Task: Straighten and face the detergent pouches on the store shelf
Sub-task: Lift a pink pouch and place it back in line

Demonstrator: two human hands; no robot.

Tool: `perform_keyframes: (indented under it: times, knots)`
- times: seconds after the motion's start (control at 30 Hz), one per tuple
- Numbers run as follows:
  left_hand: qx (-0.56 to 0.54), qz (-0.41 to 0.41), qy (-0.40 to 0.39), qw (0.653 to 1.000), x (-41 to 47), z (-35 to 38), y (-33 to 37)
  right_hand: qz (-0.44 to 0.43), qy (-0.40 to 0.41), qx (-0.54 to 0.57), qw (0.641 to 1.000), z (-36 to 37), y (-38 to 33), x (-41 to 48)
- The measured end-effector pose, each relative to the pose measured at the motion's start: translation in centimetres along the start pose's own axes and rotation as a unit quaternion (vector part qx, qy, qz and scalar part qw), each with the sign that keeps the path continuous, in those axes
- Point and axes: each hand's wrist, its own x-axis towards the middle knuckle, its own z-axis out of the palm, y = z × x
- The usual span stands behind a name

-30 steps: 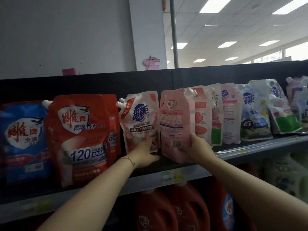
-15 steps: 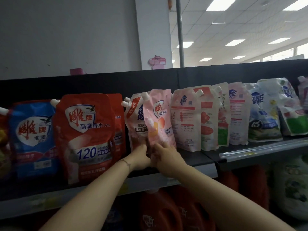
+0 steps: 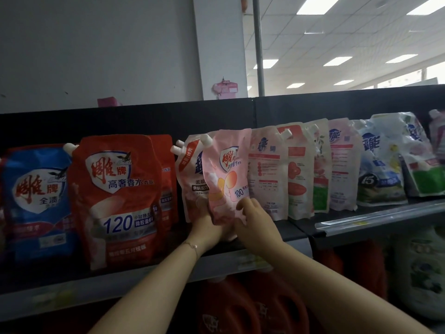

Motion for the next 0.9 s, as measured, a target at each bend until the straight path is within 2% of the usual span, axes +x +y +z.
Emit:
perform_keyframes:
  times: [0.13,0.23,0.37,0.47,0.53,0.67,0.9]
  knots:
    - [0.018,0.006,0.017,1.000,0.8,0.4,-1.1,0.053,0.031,0.026,0.998,-0.3,0.8,1.3]
    - [-0.011,-0.008,0.009,1.000,0.5,0.1,-1.0,0.117,0.022,0.078,0.990,-0.3,1.7,2.3]
    - [-0.061,-0.041,0.039,0.997,0.9,-0.1,-1.2,0.237,0.022,0.179,0.955,0.1,2.3,3.8]
    - [-0.122,-0.059,0.073,0.988,1.6,-0.5,-1.8,0.281,0.005,0.237,0.930,0.4,2.2,4.9]
    - [-0.148,-0.052,0.088,0.984,1.8,-0.8,-2.3,0.279,0.002,0.268,0.922,0.9,2.1,5.5]
    - [-0.164,-0.020,0.109,0.980,1.6,-1.0,-2.8,0.217,-0.016,0.315,0.924,2.7,2.6,5.8]
    - [-0.066,0.024,0.116,0.991,1.4,-0.4,-2.7,0.200,-0.013,0.331,0.922,3.9,4.7,6.8]
